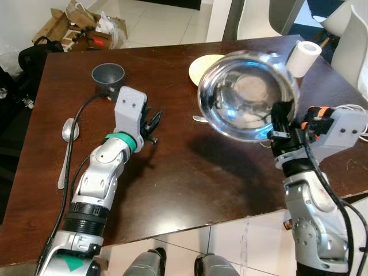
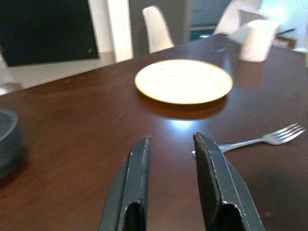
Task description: Setting the table
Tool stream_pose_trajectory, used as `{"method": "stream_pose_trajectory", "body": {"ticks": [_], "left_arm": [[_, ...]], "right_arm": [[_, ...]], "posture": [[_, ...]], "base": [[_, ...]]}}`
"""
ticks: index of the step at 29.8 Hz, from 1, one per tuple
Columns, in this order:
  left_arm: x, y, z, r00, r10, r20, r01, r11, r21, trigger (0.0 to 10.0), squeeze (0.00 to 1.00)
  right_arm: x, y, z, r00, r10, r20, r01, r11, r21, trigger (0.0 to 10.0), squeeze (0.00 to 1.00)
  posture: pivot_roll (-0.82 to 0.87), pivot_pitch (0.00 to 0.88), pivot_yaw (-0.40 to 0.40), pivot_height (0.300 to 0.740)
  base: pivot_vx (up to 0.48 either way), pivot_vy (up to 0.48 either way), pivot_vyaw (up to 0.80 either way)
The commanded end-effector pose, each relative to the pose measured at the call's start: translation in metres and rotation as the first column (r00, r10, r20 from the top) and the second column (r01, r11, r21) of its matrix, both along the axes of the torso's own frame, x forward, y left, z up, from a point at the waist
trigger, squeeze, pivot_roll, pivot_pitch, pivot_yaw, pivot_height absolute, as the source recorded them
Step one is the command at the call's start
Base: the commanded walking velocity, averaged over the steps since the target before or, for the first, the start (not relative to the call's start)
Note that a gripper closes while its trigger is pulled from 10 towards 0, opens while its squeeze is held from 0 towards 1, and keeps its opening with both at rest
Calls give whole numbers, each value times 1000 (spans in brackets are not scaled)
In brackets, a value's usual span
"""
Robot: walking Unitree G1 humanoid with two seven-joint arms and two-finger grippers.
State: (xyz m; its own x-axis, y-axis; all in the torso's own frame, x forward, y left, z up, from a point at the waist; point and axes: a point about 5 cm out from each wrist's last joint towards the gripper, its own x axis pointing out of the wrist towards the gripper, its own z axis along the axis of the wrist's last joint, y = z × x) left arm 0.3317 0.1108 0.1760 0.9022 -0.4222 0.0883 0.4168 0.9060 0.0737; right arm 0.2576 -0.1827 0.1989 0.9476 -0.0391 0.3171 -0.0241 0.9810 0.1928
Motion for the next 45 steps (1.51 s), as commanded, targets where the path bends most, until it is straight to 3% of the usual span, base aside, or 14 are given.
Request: {"method": "stream_pose_trajectory", "body": {"ticks": [1, 5, 18, 45], "left_arm": [[-1, -4, -5, 1000, -7, -14, 7, 1000, 6, 10000, 0], [3, -8, -6, 1000, 18, 9, -19, 1000, 22, 10000, 0], [2, -19, -4, 1000, -5, 31, 4, 1000, 23, 10000, 0], [3, -24, -7, 999, -16, 34, 15, 1000, 27, 10000, 0]], "right_arm": [[-2, -4, 10, 998, -31, 49, 31, 999, -5, 10000, 0], [-2, -6, 9, 997, -57, 49, 58, 998, -9, 10000, 0], [-2, -8, 7, 997, -74, 35, 74, 997, -8, 10000, 0], [-1, -6, 6, 997, -75, 24, 76, 997, -10, 10000, 0]], "posture": [[-43, 0, 43, 740], [-46, 0, 45, 740], [-58, 0, 48, 740], [-58, 0, 47, 740]], "base": [[0, 0, 0], [0, 0, 0], [0, 0, -800], [0, 0, -800]]}}
